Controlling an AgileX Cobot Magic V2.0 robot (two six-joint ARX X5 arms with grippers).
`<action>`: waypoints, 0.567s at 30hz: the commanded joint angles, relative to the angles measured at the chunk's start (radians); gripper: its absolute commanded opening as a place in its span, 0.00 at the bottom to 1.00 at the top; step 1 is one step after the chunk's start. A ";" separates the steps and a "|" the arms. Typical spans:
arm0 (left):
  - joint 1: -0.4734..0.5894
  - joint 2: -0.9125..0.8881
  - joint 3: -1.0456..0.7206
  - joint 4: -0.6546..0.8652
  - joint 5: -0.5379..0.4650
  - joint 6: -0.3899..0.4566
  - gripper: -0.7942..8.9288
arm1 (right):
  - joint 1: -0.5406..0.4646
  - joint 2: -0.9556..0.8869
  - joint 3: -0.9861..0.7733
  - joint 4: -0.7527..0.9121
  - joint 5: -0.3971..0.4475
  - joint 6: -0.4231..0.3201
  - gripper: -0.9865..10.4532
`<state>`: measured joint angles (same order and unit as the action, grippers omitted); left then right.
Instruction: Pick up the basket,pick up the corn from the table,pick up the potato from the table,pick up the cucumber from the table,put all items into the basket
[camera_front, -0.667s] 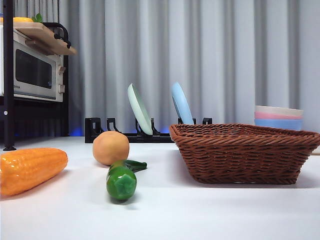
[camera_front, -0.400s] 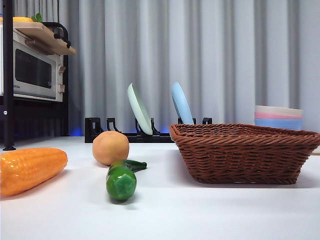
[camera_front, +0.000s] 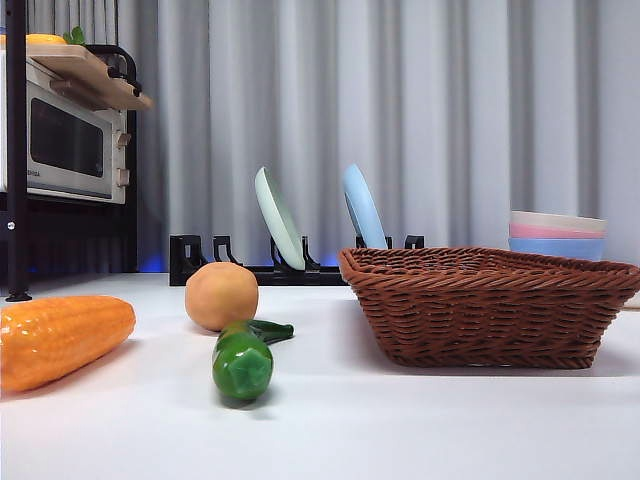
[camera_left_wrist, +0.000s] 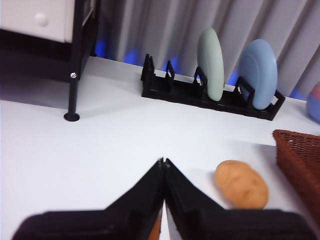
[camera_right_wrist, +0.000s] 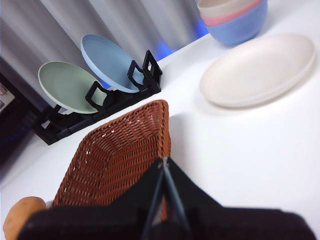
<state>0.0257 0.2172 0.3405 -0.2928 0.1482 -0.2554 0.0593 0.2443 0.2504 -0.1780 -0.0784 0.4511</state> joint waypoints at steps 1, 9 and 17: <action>0.002 0.075 0.063 -0.002 0.039 0.025 0.08 | 0.001 0.077 0.068 0.011 -0.004 -0.056 0.08; 0.002 0.348 0.290 -0.080 0.208 0.080 0.08 | 0.001 0.359 0.308 -0.089 -0.159 -0.176 0.08; 0.000 0.585 0.449 -0.219 0.381 0.156 0.11 | 0.001 0.639 0.516 -0.304 -0.409 -0.341 0.10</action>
<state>0.0257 0.7933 0.7837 -0.5056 0.5137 -0.1303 0.0593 0.8604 0.7544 -0.4740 -0.4686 0.1699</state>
